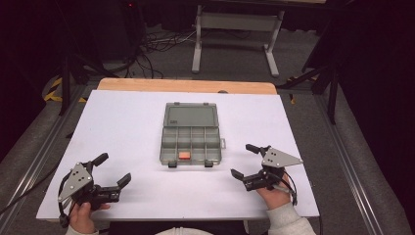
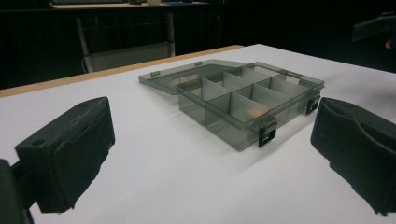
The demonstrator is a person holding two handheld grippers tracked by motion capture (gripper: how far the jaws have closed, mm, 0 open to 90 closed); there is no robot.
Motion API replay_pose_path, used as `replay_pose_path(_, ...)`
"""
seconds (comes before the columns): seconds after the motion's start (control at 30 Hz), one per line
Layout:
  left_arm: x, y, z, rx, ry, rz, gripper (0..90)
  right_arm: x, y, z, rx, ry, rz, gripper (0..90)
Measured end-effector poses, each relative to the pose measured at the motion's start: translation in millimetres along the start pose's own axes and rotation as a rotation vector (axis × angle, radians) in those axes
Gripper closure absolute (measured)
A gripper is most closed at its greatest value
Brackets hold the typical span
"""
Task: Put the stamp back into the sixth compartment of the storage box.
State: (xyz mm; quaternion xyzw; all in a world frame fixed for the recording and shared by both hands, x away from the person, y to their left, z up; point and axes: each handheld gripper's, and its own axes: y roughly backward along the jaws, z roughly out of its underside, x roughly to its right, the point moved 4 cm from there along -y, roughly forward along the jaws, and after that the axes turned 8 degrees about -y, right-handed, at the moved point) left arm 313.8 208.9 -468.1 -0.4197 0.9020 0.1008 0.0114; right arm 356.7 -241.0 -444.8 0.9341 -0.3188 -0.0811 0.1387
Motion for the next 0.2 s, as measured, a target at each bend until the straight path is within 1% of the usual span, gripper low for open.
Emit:
replay_pose_path(0.1,0.3,0.0,0.0,0.000,0.000,0.000,0.7,2.5,3.1,13.5,0.003,-0.024,0.011,2.5)
replay_pose_path(0.2,0.4,-0.5,0.2,0.000,-0.001,0.003,0.7,4.1,4.3,27.2,-0.009,-0.065,0.013,2.4)
